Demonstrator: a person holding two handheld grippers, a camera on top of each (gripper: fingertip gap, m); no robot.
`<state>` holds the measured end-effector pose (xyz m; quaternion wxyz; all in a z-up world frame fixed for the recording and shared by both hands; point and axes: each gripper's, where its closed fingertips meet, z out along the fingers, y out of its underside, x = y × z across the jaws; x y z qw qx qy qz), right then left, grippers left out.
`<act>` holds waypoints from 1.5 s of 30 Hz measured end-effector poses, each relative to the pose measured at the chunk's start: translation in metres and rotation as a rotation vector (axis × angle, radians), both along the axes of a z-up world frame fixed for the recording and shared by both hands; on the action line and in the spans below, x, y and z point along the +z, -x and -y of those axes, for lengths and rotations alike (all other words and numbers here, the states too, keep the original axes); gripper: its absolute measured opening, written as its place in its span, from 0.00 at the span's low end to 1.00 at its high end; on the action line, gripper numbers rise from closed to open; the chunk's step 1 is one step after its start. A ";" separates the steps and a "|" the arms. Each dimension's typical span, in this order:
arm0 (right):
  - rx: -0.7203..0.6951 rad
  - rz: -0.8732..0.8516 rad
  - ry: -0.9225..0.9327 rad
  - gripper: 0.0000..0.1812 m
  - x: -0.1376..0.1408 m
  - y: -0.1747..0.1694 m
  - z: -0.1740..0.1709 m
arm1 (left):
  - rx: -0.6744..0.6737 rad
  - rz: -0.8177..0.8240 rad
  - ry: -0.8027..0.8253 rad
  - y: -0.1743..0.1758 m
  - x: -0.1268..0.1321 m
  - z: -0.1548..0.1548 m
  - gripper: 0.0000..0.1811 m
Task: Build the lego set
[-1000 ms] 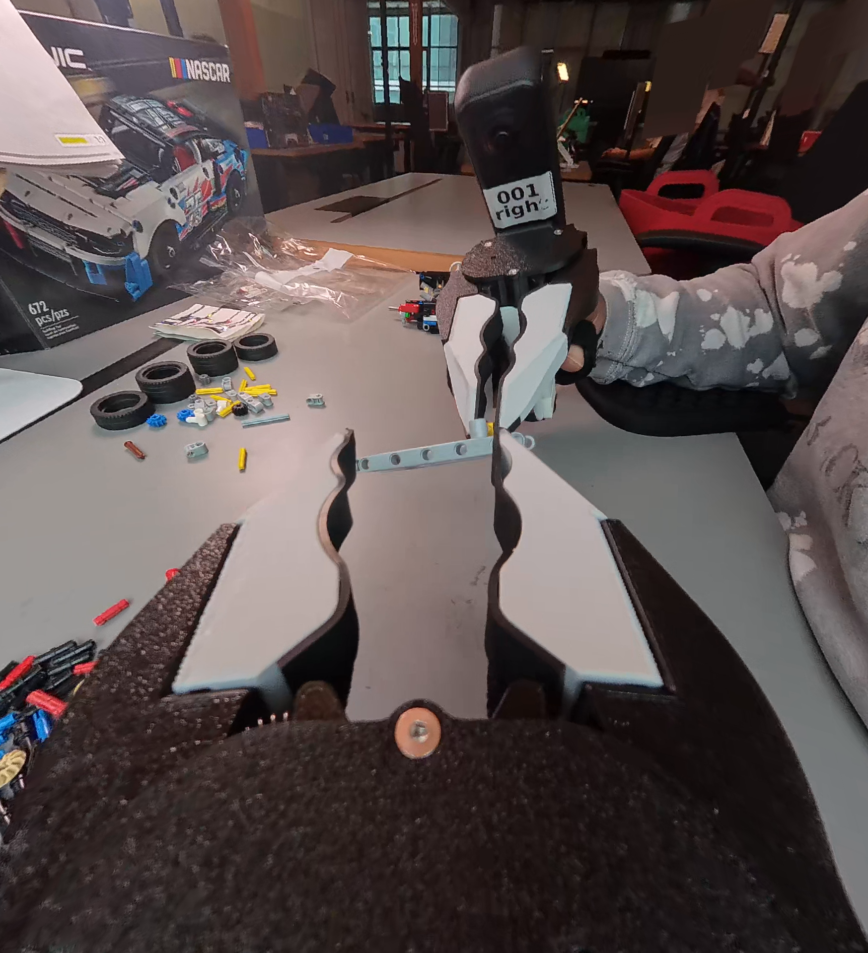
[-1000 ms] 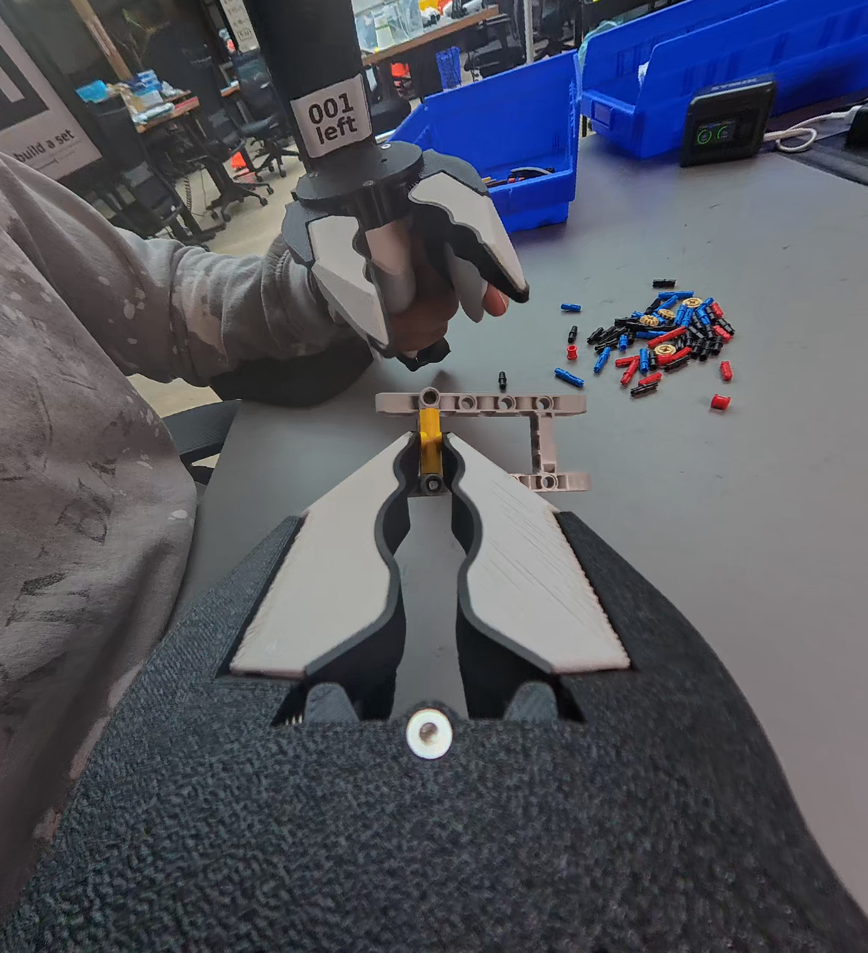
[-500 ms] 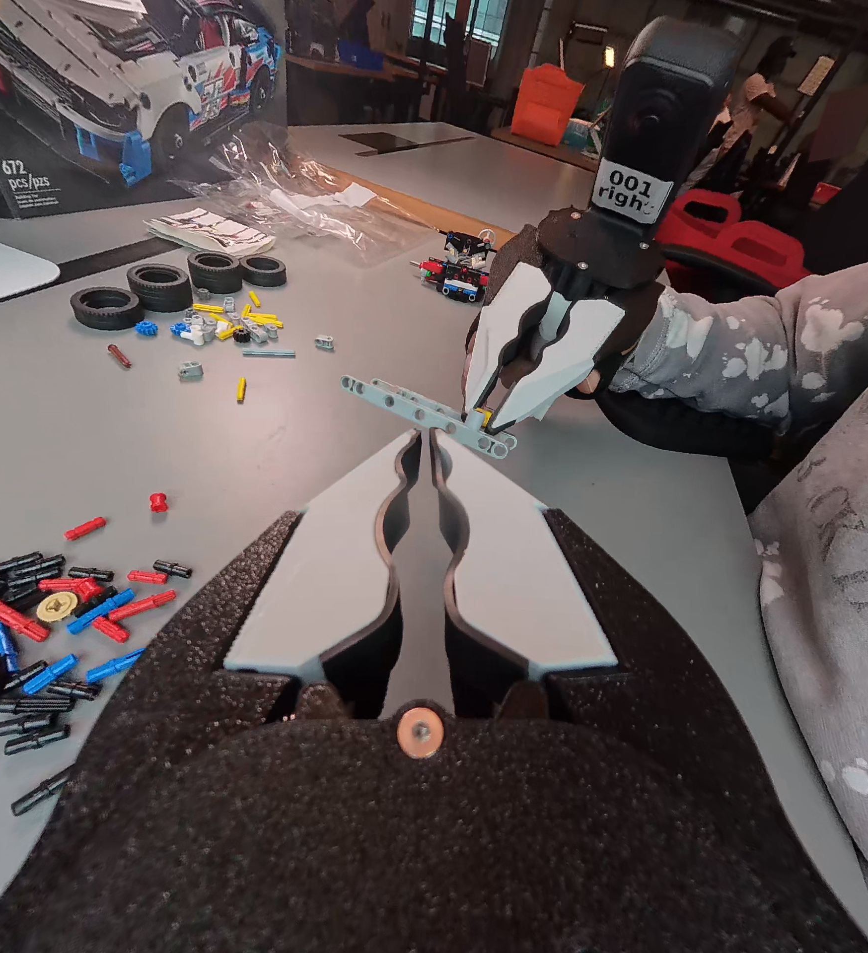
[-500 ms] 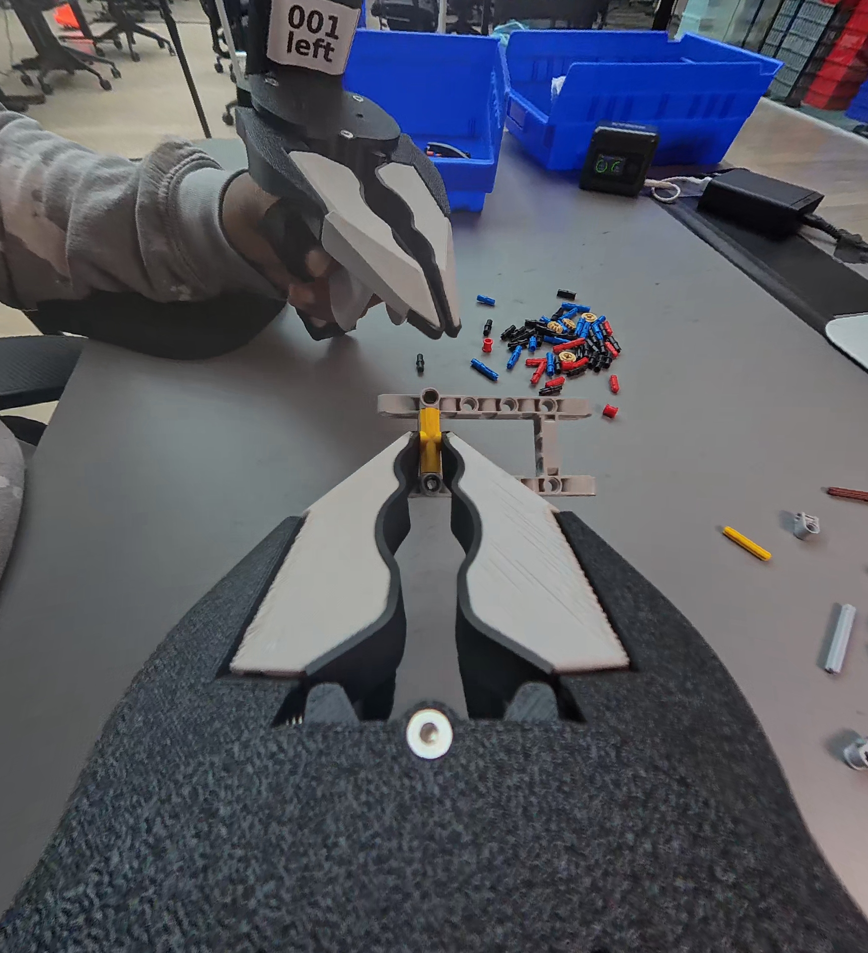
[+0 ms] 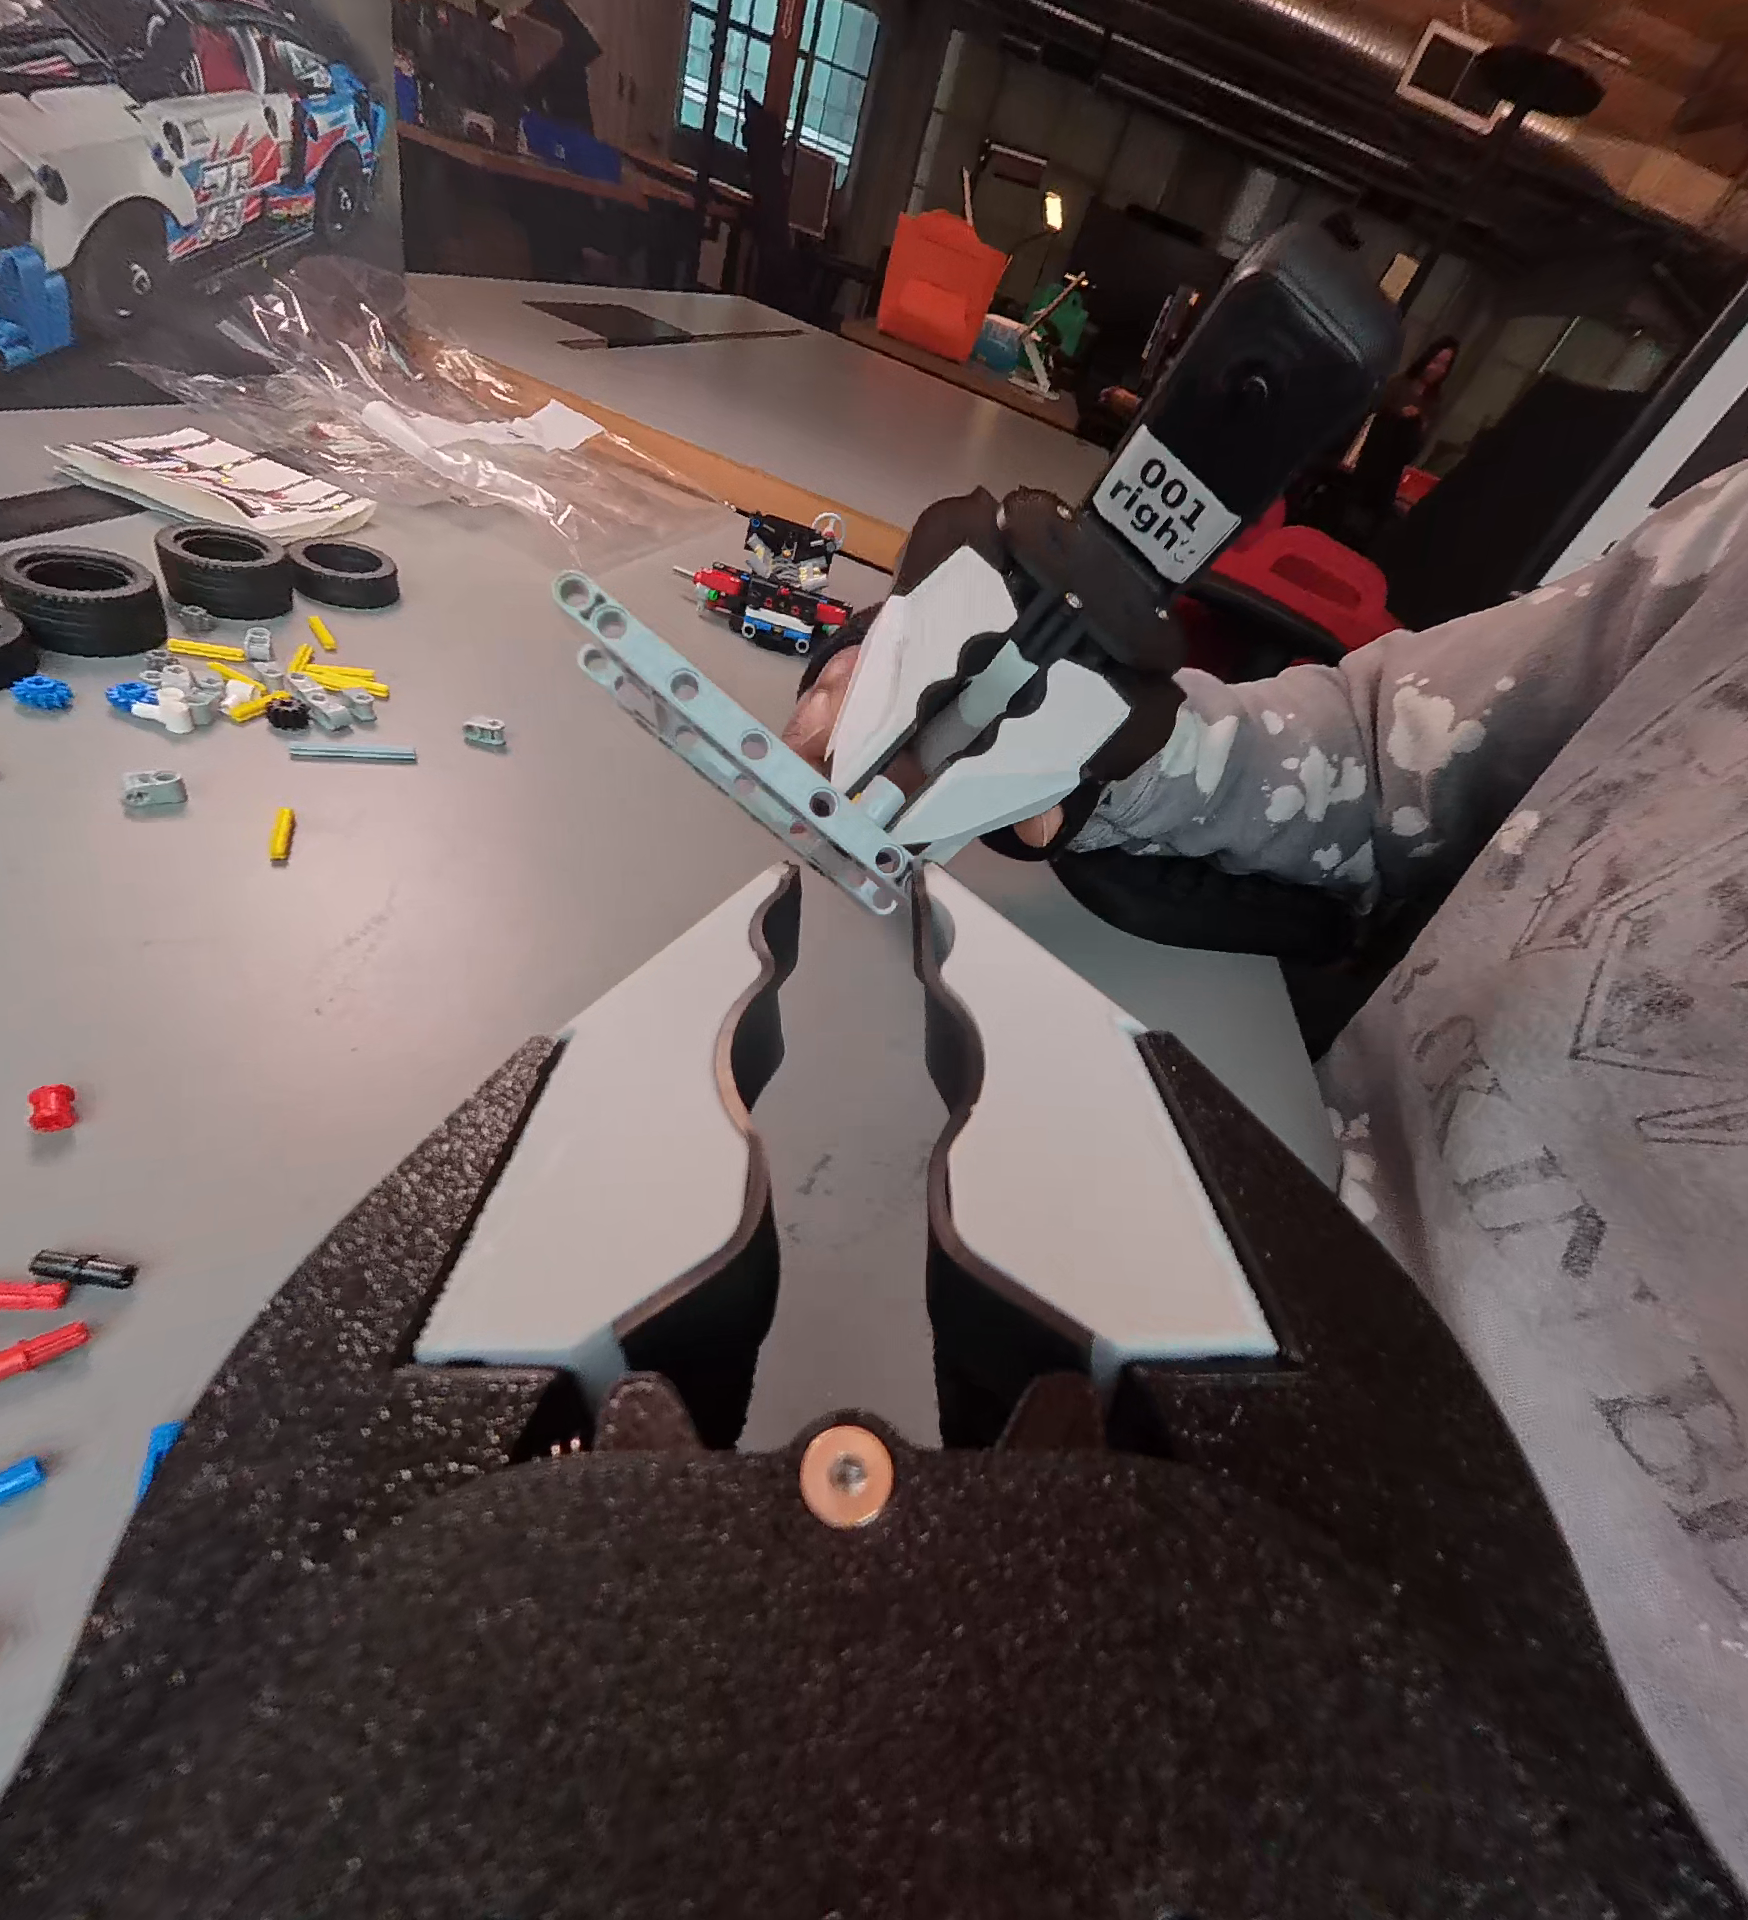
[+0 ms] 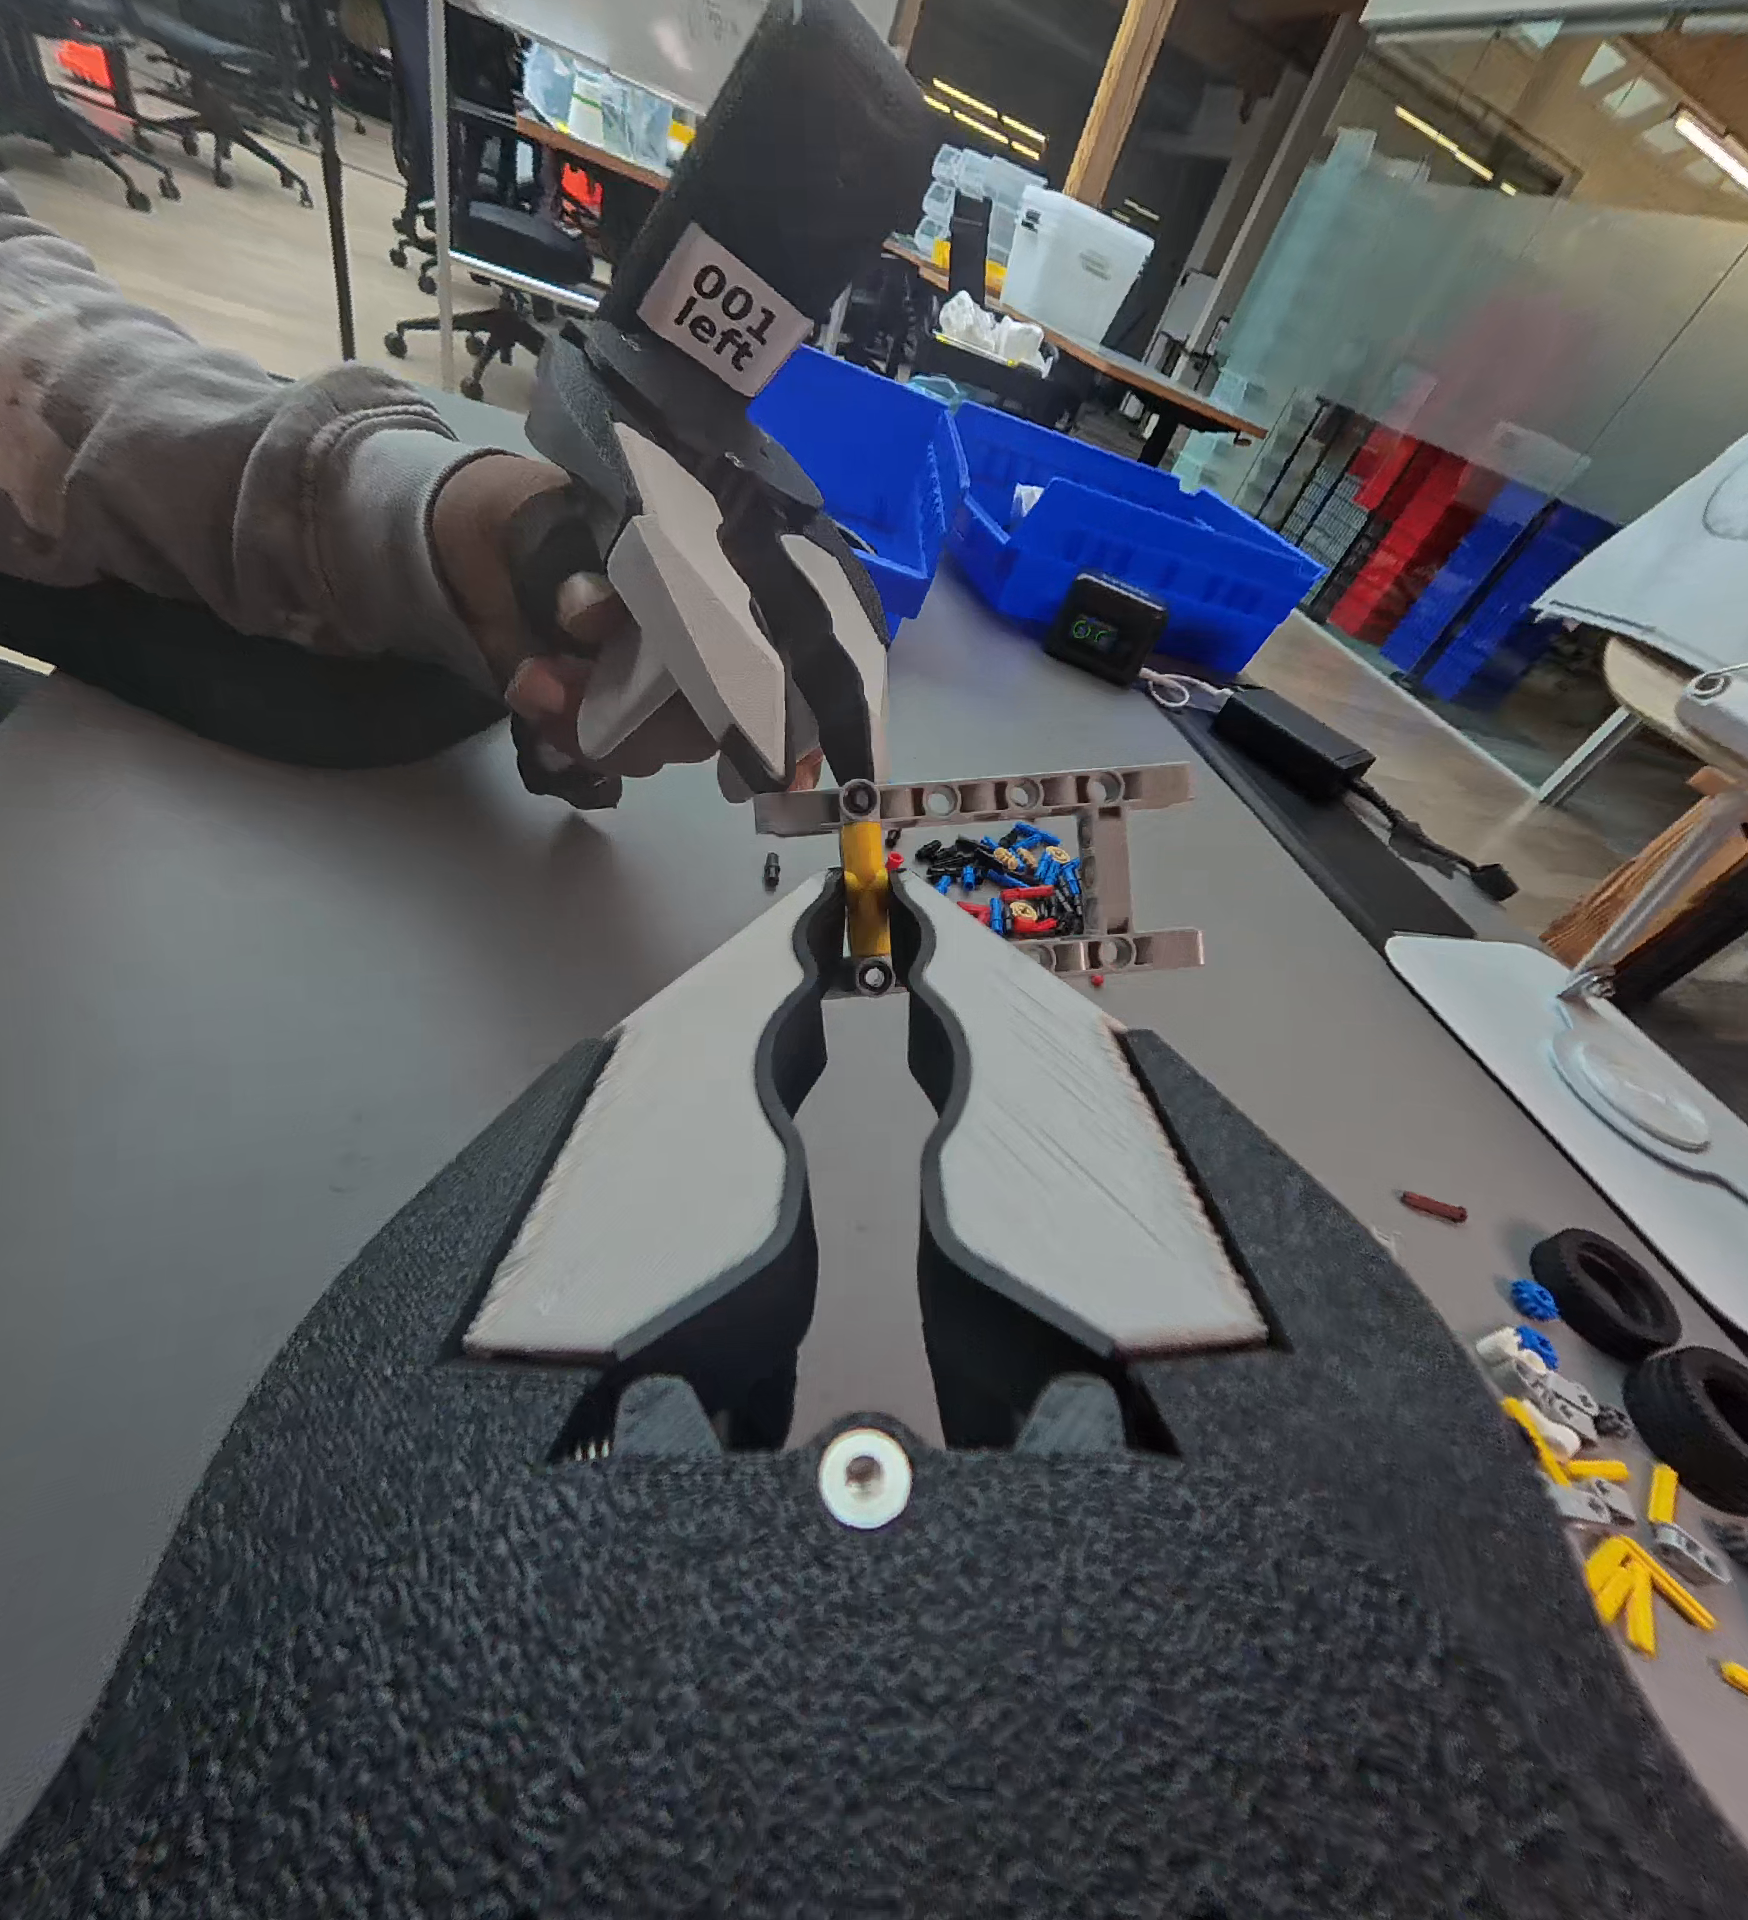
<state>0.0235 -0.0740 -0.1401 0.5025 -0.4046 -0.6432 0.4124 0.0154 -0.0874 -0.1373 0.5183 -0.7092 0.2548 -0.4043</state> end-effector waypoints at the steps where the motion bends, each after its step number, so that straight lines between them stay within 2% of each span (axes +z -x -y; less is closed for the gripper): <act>1: -0.004 -0.015 -0.030 0.04 0.001 0.000 0.000 | -0.004 0.018 0.014 0.000 0.001 0.000 0.11; 8: -0.085 -0.049 -0.312 0.04 0.000 0.002 -0.002 | -0.050 0.092 0.093 -0.004 0.004 0.004 0.17; 13: -0.119 -0.080 -0.540 0.04 0.004 0.005 0.007 | 0.016 -0.073 -0.002 -0.006 -0.006 0.000 0.06; 18: -0.149 -0.092 -0.725 0.05 0.005 0.005 0.011 | 0.073 -0.228 -0.125 -0.004 -0.008 -0.002 0.04; 21: -0.178 -0.081 -0.804 0.05 0.006 0.007 0.012 | 0.089 -0.258 -0.147 -0.002 -0.008 -0.003 0.03; 25: -0.208 -0.050 -0.856 0.04 0.002 0.009 0.009 | 0.099 -0.239 -0.081 -0.001 -0.012 -0.006 0.03; 31: -0.220 0.074 -0.833 0.04 -0.015 0.014 -0.003 | 0.119 -0.128 0.133 0.004 -0.030 -0.017 0.03; 34: -0.225 0.106 -0.845 0.03 -0.019 0.015 -0.005 | 0.126 -0.101 0.191 0.006 -0.035 -0.023 0.04; 35: -0.215 0.102 -0.842 0.04 -0.019 0.013 -0.003 | 0.164 -0.118 0.202 0.012 -0.040 -0.029 0.04; 36: -0.103 -0.022 -0.781 0.03 -0.004 0.013 0.029 | 0.289 -0.195 0.192 0.034 -0.049 -0.044 0.03; 37: -0.074 -0.039 -0.754 0.03 0.003 0.014 0.051 | 0.327 -0.209 0.192 0.052 -0.050 -0.050 0.03; 38: -0.075 -0.055 -0.773 0.03 0.006 0.016 0.060 | 0.366 -0.123 0.231 0.064 -0.042 -0.055 0.02; 41: -0.124 -0.001 -0.710 0.04 -0.003 0.013 0.030 | 0.318 -0.099 0.174 0.053 -0.021 -0.052 0.03; 42: -0.099 0.001 -0.687 0.04 -0.004 0.011 0.027 | 0.302 -0.094 0.167 0.049 -0.018 -0.050 0.03; 45: -0.061 -0.004 -0.580 0.04 -0.005 0.008 0.023 | 0.246 -0.053 0.241 0.043 -0.025 -0.044 0.03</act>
